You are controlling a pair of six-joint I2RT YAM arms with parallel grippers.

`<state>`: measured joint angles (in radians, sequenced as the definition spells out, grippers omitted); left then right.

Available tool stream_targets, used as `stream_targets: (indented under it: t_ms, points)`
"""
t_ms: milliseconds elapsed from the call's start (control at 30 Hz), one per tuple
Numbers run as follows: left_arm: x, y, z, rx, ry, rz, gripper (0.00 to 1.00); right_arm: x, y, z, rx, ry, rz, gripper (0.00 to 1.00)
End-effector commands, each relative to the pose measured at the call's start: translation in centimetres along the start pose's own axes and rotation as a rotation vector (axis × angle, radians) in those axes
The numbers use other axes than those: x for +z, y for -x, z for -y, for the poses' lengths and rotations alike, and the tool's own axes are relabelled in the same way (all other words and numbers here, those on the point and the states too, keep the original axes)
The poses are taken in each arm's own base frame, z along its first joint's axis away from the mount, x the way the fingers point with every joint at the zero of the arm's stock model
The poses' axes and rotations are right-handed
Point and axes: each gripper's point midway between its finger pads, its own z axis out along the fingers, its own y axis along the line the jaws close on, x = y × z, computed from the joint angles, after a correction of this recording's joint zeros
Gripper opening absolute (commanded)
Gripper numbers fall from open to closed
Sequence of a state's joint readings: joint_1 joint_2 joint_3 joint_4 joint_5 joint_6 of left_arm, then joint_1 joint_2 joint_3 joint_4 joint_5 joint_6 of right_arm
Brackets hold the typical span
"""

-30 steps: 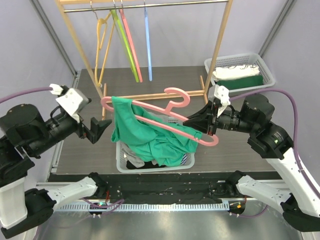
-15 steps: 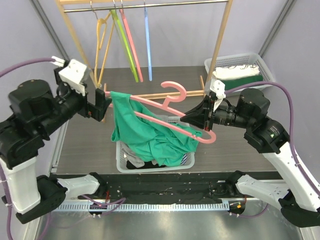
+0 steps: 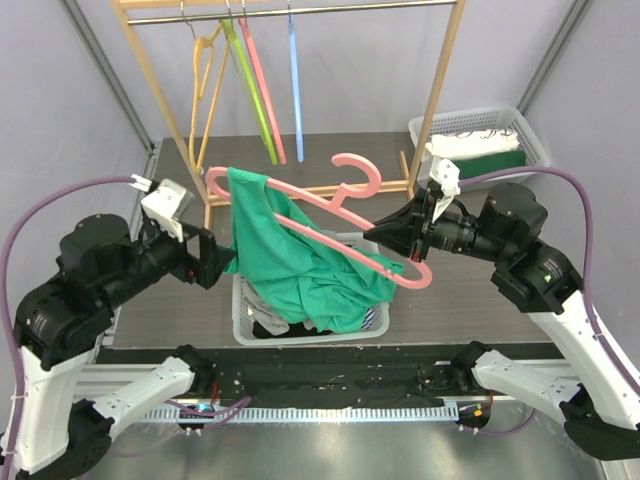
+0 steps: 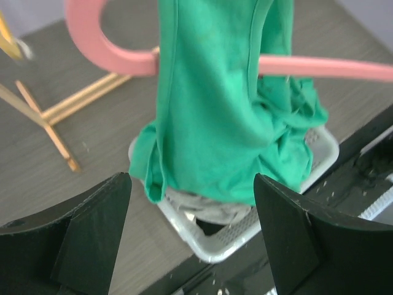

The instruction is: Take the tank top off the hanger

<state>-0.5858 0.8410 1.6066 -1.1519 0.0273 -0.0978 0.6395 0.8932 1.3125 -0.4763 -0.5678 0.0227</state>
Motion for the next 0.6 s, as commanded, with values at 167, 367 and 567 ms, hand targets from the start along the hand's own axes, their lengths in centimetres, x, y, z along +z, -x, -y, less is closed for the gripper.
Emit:
stream_targets:
  t_ms: [167, 367, 567]
  points:
    - [2.4, 5.9, 0.3, -0.088, -0.008, 0.215, 0.82, 0.6, 1.8, 0.0, -0.022, 0.019, 0.061, 0.01]
    - [4.5, 6.9, -0.4, -0.092, 0.032, 0.223, 0.78, 0.5, 2.1, -0.3, -0.014, 0.029, 0.074, 0.01]
    - [5.4, 7.4, -0.3, -0.091, 0.023, 0.227, 0.77, 0.6, 1.7, -0.6, 0.0, 0.045, 0.074, 0.01]
